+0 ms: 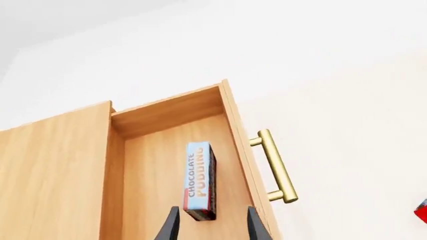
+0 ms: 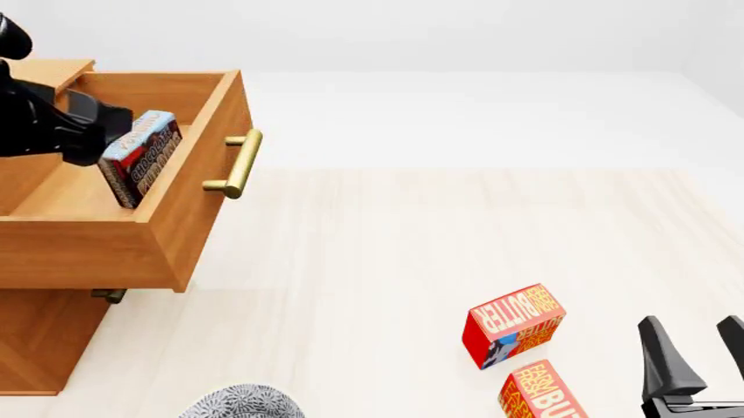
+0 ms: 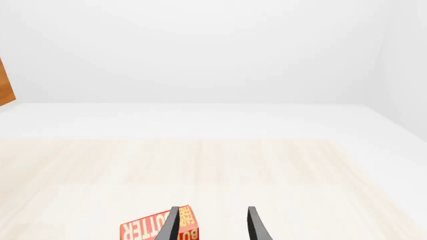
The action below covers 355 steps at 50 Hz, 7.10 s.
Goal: Put the chocolate pudding in the top drawer of the cabinet and close it.
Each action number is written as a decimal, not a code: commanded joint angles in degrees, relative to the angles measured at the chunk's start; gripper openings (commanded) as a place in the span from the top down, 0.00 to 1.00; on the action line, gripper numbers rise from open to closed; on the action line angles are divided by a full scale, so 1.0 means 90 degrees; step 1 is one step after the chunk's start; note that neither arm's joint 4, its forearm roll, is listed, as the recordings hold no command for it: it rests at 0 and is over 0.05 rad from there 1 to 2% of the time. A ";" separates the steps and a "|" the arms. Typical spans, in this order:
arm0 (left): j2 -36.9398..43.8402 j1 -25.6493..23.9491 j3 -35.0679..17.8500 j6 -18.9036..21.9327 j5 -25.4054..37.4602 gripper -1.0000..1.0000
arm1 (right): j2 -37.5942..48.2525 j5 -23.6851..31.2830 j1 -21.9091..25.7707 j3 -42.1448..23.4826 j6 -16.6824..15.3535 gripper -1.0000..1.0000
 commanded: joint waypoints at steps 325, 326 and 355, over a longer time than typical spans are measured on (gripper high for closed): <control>0.0661 -0.1284 0.2979 -0.2289 -0.2234 0.00 | 0.0010 -0.0035 0.0001 0.0026 0.0003 0.00; 0.0660 -0.1241 0.2978 -0.2298 -0.2239 0.00 | 0.0011 -0.0035 0.0001 0.0025 -0.0002 0.00; 0.0575 -0.0623 0.2888 -0.2407 -0.2199 0.00 | 0.0012 -0.0035 -0.0002 0.0026 0.0002 0.00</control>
